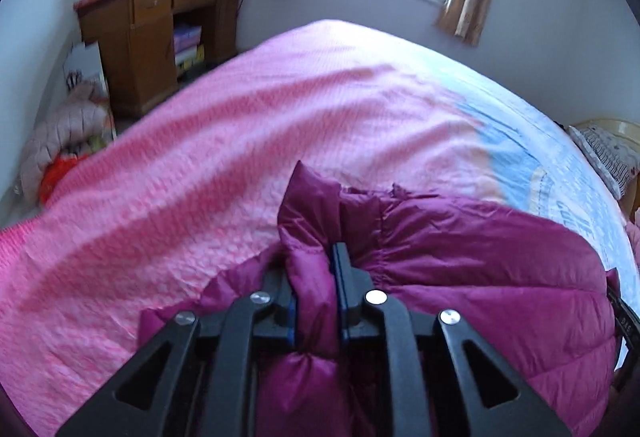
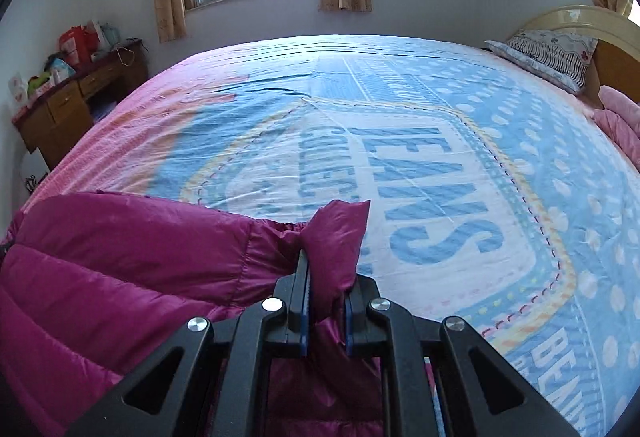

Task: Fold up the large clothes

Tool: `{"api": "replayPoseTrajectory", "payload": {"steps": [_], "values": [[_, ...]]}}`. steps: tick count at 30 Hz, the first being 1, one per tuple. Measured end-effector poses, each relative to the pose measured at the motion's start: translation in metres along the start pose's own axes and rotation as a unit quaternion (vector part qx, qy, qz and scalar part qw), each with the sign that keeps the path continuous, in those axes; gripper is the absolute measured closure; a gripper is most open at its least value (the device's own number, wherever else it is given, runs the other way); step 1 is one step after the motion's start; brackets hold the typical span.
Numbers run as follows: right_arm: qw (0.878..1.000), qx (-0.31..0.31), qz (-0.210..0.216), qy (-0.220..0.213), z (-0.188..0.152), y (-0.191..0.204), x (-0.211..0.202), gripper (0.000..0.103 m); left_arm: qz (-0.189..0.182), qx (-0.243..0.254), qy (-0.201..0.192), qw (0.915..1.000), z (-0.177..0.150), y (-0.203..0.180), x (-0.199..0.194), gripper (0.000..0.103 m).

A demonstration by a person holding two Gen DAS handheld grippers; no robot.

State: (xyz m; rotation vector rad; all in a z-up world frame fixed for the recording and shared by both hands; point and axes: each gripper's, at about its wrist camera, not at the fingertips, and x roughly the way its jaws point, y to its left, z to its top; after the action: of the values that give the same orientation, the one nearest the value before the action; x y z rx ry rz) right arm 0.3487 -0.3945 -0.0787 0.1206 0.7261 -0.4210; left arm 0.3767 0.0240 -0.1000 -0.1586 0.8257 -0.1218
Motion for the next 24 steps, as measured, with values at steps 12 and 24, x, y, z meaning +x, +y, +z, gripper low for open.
{"api": "replayPoseTrajectory", "payload": {"steps": [12, 24], "values": [[0.998, -0.006, -0.028, 0.061, 0.001, 0.000, 0.024, 0.067, 0.025, 0.005, 0.020, 0.9995, -0.002, -0.008, 0.006, 0.082], [0.992, -0.007, 0.122, -0.029, 0.015, 0.053, -0.127, 0.074, 0.035, 0.013, 0.018, 0.9991, -0.001, -0.012, 0.010, 0.082]]}}
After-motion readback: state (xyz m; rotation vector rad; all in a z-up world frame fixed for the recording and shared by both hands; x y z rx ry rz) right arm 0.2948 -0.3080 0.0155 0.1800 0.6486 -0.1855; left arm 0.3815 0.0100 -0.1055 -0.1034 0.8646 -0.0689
